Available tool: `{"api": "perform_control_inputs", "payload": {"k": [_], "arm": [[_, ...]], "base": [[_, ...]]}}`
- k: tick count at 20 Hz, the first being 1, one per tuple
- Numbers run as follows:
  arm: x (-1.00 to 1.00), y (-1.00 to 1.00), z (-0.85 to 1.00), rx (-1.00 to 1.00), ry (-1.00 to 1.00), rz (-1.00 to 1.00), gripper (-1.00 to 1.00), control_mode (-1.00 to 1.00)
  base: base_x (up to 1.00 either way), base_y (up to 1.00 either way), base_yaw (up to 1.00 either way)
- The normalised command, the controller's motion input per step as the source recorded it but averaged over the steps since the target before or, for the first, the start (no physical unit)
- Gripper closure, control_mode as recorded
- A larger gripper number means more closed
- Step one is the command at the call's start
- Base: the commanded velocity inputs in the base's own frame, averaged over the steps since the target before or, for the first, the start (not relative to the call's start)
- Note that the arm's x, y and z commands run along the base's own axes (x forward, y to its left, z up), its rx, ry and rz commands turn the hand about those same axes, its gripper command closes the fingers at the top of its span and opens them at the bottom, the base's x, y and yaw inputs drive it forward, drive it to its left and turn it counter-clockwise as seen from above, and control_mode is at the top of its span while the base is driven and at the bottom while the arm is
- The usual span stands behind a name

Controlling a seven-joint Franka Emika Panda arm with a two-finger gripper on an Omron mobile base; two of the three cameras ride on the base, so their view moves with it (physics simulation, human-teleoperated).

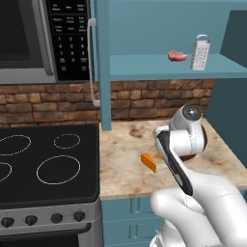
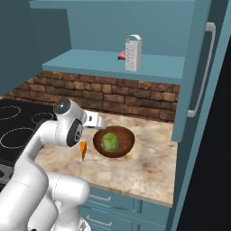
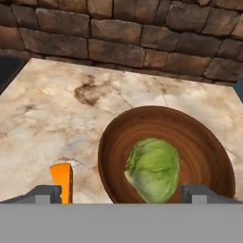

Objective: Pick the cheese from the fridge and the cheese grater from the cabinet and place them next to the salad bowl.

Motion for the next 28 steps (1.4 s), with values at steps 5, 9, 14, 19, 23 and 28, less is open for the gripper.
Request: {"api": "perform_control_inputs", "payload": {"k": [5,9,14,19,23,28], "arm": [[-0.03,-0.21,0.48,0.12,0.0,-0.02,-1.0,-1.0],[-0.07,-0.24,0.49,0.03,0.0,-0.04,-1.0,-1.0],[-0.11,-0.22,0.45,0.0,-0.12,-0.11,-1.0,-1.0],[-0.15,-0.22,0.46,0.0,-0.15,-0.15,-1.0,-1.0],[-0.11,-0.2,0.52,0.0,-0.12,-0.1,-1.0,-1.0],[-0.03,-0.16,0.52,0.0,-0.03,-0.01,-1.0,-1.0]], "base": [[0.0,0.0,0.0],[0.0,0.0,0.0],[0.0,0.0,0.0],[0.0,0.0,0.0],[0.0,0.0,0.0],[0.0,0.0,0.0]]}}
